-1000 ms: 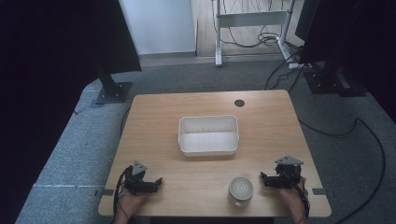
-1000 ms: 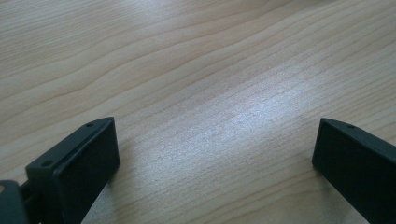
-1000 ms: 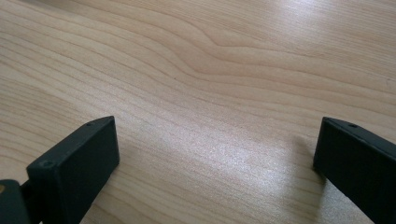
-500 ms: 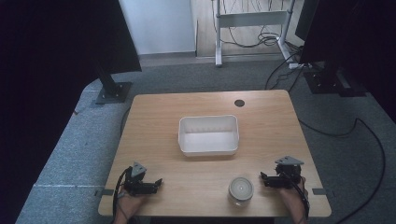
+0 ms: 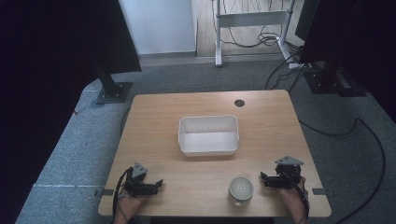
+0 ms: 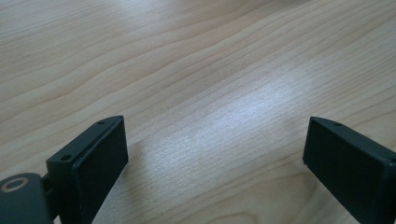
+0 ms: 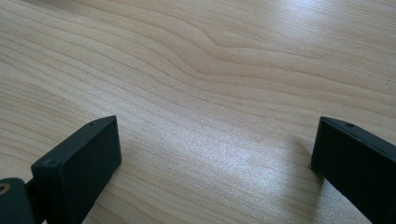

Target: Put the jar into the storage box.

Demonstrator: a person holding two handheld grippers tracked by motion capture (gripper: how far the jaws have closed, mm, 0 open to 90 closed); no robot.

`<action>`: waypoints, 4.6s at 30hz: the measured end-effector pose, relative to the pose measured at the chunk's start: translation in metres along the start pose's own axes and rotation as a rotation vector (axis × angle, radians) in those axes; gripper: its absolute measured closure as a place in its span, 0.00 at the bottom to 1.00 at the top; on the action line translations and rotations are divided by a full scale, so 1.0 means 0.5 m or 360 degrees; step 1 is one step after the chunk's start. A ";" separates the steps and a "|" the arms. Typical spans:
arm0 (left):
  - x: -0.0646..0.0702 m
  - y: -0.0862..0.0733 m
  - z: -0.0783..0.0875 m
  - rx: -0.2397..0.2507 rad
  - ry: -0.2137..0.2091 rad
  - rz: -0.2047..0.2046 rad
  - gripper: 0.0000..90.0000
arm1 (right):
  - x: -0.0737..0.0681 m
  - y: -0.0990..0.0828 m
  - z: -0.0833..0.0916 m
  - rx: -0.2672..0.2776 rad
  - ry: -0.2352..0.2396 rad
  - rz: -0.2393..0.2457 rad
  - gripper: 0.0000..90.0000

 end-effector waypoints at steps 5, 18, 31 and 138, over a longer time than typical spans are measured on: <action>0.012 0.010 0.010 0.0039 -0.0026 -0.0037 0.08 | 0.000 0.000 0.000 0.0000 0.0000 0.0000 0.01; 0.052 0.045 0.025 0.0125 -0.0112 -0.0140 0.08 | 0.000 0.000 0.000 0.0001 0.0004 0.0003 0.02; 0.090 0.084 0.031 0.0176 -0.0202 -0.0210 0.07 | 0.000 0.000 0.000 0.0002 0.0005 0.0004 0.02; 0.461 0.259 -0.123 0.0283 -0.0843 -0.0697 0.02 | 0.000 0.000 0.001 0.0000 0.0018 0.0014 0.02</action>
Point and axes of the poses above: each handheld gripper's, and its own axes: z roughly backward along the jaws, y roughly out of its top, x roughly to its right, the point moved 2 cm from there along -z, roughly forward along the jaws, and after that the axes turned 7 degrees about -z, right-handed, at the moved point
